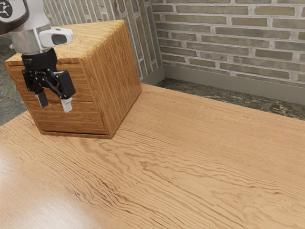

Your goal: Pull the drawer handle with one arm to open the drawer

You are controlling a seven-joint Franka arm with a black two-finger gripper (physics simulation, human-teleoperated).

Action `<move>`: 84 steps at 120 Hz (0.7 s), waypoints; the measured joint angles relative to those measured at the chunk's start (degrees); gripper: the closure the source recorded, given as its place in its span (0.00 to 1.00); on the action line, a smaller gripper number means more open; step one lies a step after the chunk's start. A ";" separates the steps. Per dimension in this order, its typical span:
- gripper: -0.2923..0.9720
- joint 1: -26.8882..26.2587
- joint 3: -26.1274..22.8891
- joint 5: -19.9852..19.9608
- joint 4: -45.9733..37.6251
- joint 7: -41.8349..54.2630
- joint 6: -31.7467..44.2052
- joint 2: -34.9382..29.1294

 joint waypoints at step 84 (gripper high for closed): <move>0.23 35.57 -25.20 -6.73 -22.64 40.59 37.41 -10.64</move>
